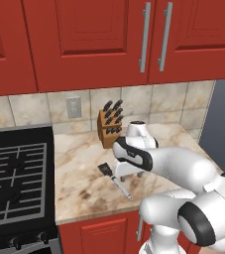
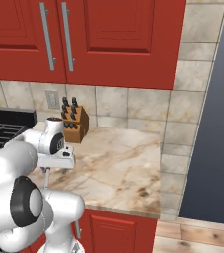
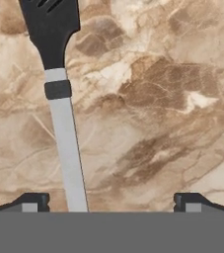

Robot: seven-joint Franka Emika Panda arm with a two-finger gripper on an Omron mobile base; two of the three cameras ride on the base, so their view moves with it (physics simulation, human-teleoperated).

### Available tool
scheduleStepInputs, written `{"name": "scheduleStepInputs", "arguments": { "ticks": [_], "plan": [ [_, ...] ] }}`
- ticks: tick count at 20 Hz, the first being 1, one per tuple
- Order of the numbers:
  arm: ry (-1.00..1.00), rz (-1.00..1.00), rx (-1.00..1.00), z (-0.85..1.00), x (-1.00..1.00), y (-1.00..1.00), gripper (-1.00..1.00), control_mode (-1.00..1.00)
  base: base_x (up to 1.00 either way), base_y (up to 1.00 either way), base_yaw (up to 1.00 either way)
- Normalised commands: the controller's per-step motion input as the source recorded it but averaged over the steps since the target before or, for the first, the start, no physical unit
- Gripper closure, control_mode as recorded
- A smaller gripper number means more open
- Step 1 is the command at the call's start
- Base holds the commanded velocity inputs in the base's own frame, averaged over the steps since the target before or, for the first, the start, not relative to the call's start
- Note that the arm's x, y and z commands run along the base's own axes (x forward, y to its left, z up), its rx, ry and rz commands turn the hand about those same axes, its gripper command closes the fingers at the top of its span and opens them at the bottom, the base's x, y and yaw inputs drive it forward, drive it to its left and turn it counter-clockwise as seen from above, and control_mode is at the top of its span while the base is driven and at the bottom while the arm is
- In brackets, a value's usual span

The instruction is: Put the bell pepper and avocado in the pot. Retrieve the spatula and lightly stir the vegetables in the pot.

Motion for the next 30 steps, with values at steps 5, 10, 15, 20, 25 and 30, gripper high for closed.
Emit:
{"name": "scheduleStepInputs", "arguments": {
  "ticks": [5, 10, 15, 20, 25, 30],
  "plan": [
    [0.04, 0.0, 0.0, 0.0, 0.01, 0.17, -1.0, -1.0, 0.0, 0.0, 0.0],
    [0.07, 0.0, 0.0, -0.07, 0.0, 0.24, -1.0, -1.0, 0.0, 0.0, 0.0],
    [0.02, 0.0, 0.0, -0.23, 0.0, 0.11, -1.0, -1.0, 0.0, 0.0, 0.0],
    [-0.07, 0.0, 0.0, -0.18, -0.04, 0.0, -1.0, -1.0, 0.0, 0.0, 0.0],
    [-0.11, 0.0, 0.0, 0.0, -0.36, 0.0, -1.0, -1.0, 0.0, 0.0, 0.0],
    [-0.05, 0.0, 0.0, 0.0, -0.28, 0.0, -1.0, -1.0, 0.0, 0.0, 0.0]
  ]
}}
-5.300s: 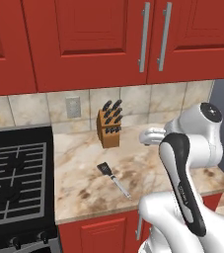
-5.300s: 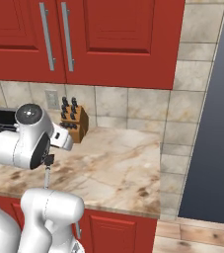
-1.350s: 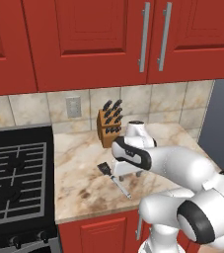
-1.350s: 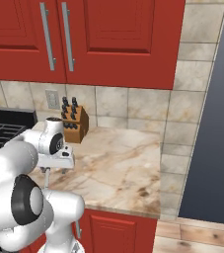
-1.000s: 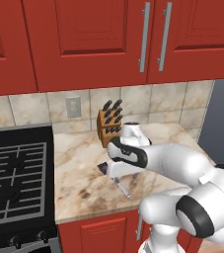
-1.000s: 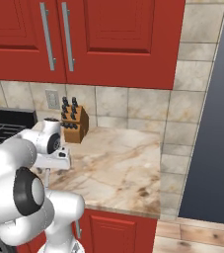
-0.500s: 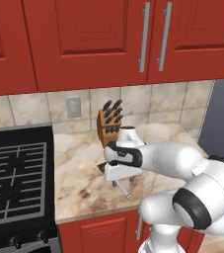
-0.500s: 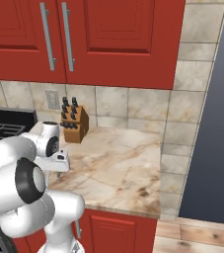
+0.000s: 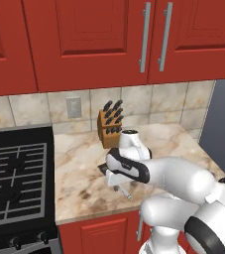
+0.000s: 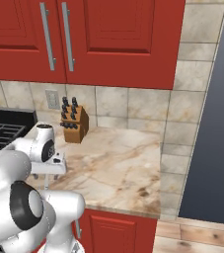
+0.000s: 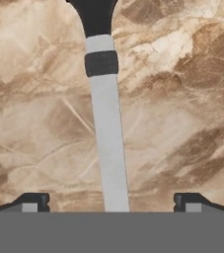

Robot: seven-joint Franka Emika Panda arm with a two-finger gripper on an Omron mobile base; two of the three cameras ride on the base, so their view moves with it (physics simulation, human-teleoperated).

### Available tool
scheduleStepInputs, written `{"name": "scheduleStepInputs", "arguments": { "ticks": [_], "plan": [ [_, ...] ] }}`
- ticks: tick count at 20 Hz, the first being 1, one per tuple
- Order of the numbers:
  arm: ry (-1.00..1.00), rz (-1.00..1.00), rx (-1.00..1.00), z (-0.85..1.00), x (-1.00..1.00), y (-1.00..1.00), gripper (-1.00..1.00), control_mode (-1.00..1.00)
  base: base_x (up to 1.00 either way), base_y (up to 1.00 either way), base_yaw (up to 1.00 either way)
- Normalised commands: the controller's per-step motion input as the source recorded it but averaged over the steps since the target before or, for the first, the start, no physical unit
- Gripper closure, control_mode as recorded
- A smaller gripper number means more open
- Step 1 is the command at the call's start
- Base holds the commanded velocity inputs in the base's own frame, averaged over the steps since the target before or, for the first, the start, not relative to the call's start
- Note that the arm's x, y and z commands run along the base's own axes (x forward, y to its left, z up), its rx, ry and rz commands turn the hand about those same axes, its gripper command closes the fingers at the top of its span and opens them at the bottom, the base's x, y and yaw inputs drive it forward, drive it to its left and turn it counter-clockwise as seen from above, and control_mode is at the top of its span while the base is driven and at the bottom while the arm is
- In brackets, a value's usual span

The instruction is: Put the bell pepper and avocado in the pot. Retrieve the spatula and lightly stir the vegetables in the pot.

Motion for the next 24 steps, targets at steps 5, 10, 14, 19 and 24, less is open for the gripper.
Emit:
{"name": "scheduleStepInputs", "arguments": {
  "ticks": [5, 10, 14, 19, 24],
  "plan": [
    [0.0, 0.0, 0.0, 0.0, -0.05, 0.0, -1.0, -1.0, 0.0, 0.0, 0.0],
    [0.0, 0.0, 0.0, 0.0, 0.01, 0.0, -1.0, -1.0, 0.0, 0.0, 0.0],
    [0.0, 0.0, 0.0, -0.09, 0.0, 0.0, -1.0, -1.0, 0.0, 0.0, 0.0],
    [0.0, 0.0, 0.0, -0.21, 0.0, 0.0, -1.0, -1.0, 0.0, 0.0, 0.0],
    [0.0, 0.0, 0.0, -0.4, 0.09, 0.0, -1.0, -1.0, 0.0, 0.0, 0.0]
  ]
}}
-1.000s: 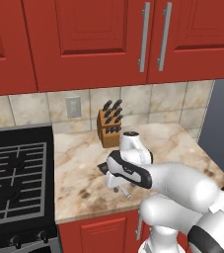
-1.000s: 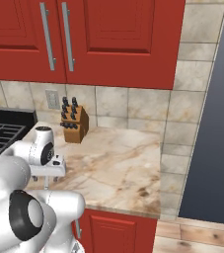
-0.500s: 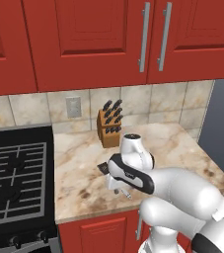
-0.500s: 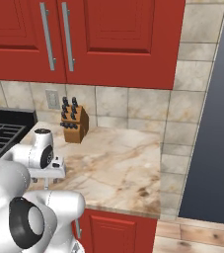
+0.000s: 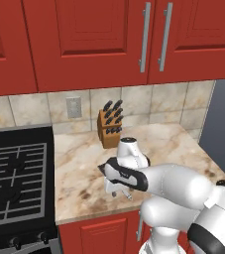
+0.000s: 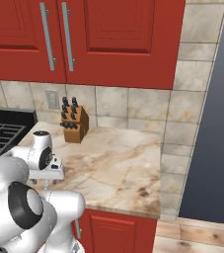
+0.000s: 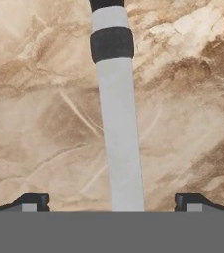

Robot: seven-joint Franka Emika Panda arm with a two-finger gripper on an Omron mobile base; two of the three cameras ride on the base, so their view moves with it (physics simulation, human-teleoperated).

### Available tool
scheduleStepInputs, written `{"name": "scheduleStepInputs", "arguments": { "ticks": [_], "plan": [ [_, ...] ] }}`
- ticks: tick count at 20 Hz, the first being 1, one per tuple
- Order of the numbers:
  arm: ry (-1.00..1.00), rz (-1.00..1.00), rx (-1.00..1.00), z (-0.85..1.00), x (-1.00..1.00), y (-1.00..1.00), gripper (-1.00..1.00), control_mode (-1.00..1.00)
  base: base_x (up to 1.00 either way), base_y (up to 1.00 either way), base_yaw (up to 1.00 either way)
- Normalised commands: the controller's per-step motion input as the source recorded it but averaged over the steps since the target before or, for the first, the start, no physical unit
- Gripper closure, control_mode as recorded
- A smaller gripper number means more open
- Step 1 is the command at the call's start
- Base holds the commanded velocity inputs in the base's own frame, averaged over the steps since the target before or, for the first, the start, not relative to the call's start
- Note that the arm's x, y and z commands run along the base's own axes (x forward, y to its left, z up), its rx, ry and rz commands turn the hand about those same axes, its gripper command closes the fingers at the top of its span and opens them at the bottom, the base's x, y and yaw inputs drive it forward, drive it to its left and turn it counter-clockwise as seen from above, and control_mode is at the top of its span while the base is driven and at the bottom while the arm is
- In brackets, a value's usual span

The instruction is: Put the bell pepper and avocado in the pot. Retrieve the spatula and lightly stir the vegetables in the pot.

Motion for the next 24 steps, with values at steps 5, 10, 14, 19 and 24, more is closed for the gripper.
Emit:
{"name": "scheduleStepInputs", "arguments": {
  "ticks": [5, 10, 14, 19, 24],
  "plan": [
    [0.0, 0.0, 0.0, -0.44, 0.15, 0.0, -1.0, -1.0, 0.0, 0.0, 0.0],
    [0.0, 0.0, 0.0, -0.34, 0.02, 0.0, -1.0, -1.0, 0.0, 0.0, 0.0],
    [-0.03, 0.0, 0.0, -0.09, -0.14, 0.0, -1.0, -1.0, 0.0, 0.0, 0.0],
    [-0.04, 0.0, 0.0, 0.0, -0.12, 0.0, -1.0, -1.0, 0.0, 0.0, 0.0],
    [0.0, 0.0, 0.0, 0.0, 0.0, 0.0, -1.0, -1.0, 0.0, 0.0, 0.0]
  ]
}}
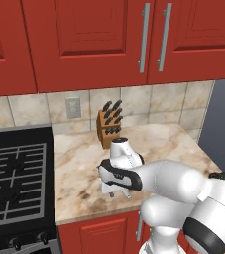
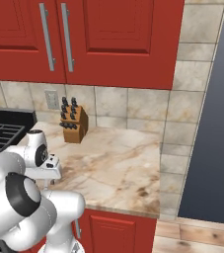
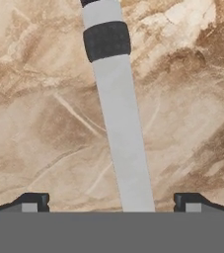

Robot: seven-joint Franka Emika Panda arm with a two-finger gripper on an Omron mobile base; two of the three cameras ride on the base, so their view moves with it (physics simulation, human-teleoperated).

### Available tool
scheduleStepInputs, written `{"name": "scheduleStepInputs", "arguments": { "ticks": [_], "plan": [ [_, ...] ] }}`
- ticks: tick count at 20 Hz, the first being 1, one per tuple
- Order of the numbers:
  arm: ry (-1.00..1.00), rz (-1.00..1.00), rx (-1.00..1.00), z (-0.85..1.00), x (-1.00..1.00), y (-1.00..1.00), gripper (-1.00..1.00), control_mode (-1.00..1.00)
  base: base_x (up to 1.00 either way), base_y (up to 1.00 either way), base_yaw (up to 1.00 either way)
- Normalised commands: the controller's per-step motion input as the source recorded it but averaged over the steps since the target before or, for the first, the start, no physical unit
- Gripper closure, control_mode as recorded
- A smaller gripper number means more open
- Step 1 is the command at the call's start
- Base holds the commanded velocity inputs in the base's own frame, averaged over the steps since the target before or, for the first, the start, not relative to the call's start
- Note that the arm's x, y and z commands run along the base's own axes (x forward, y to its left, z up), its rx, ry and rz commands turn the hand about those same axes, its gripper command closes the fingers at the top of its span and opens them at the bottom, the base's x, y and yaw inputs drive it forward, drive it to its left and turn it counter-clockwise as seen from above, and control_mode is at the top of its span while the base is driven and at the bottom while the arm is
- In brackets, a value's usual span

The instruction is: Put the bell pepper and avocado in the pot. Retrieve the spatula and lightly stir the vegetables in the pot.

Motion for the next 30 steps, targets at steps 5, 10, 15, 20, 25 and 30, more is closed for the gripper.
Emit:
{"name": "scheduleStepInputs", "arguments": {
  "ticks": [5, 10, 15, 20, 25, 30],
  "plan": [
    [0.02, 0.0, 0.0, 0.0, 0.0, 0.0, 1.0, -1.0, 0.0, 0.0, 0.0],
    [0.07, 0.0, 0.0, 0.0, 0.0, 0.0, 1.0, -1.0, 0.0, 0.0, 0.0],
    [0.04, 0.0, 0.0, 0.0, -0.01, 0.0, 1.0, -1.0, 0.0, 0.0, 0.0],
    [0.01, 0.0, 0.0, 0.0, -0.02, -0.05, 1.0, -1.0, 0.0, 0.0, 0.0],
    [0.04, 0.0, 0.02, 0.76, -0.44, -0.22, 1.0, -1.0, 0.0, 0.0, 0.0],
    [0.0, 0.03, 0.07, 1.0, -0.54, -0.52, 1.0, -1.0, 0.0, 0.0, 0.0]
  ]
}}
